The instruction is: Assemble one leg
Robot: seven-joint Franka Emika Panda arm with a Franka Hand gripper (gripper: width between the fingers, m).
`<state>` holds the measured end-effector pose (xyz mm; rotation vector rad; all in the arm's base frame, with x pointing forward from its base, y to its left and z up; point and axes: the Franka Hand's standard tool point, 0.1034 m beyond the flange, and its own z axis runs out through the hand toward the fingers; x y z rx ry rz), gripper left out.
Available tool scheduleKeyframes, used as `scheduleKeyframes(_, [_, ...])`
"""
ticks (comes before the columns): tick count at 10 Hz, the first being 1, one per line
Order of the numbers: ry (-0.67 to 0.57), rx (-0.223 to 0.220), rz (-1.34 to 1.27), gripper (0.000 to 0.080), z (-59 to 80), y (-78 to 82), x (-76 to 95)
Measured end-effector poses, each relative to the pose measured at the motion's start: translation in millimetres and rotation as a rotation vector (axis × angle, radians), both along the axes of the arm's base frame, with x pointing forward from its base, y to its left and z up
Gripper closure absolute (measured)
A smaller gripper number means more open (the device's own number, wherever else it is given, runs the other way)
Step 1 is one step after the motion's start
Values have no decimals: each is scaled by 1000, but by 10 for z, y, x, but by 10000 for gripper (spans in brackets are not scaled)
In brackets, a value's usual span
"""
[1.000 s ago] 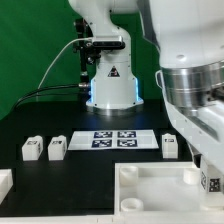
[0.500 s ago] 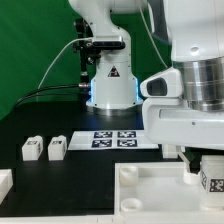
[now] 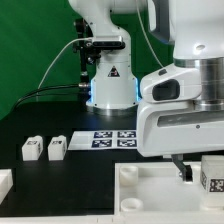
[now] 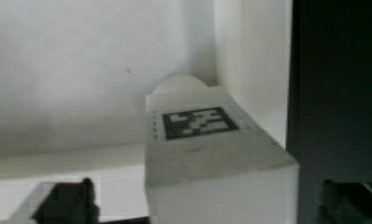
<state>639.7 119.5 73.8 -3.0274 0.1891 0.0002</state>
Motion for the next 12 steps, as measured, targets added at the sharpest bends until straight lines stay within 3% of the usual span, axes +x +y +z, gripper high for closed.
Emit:
scheduleKeyframes(2, [16,1,-139,500,-5,-18,-2])
scheduleKeyframes(4, [43,7,-370,500,-11,-48,-4])
scheduleKeyframes(9, [211,75,-1367,501,-41,-76,-39])
scheduleKeyframes(12, [255,83,-1575,503,-49,-57,-59])
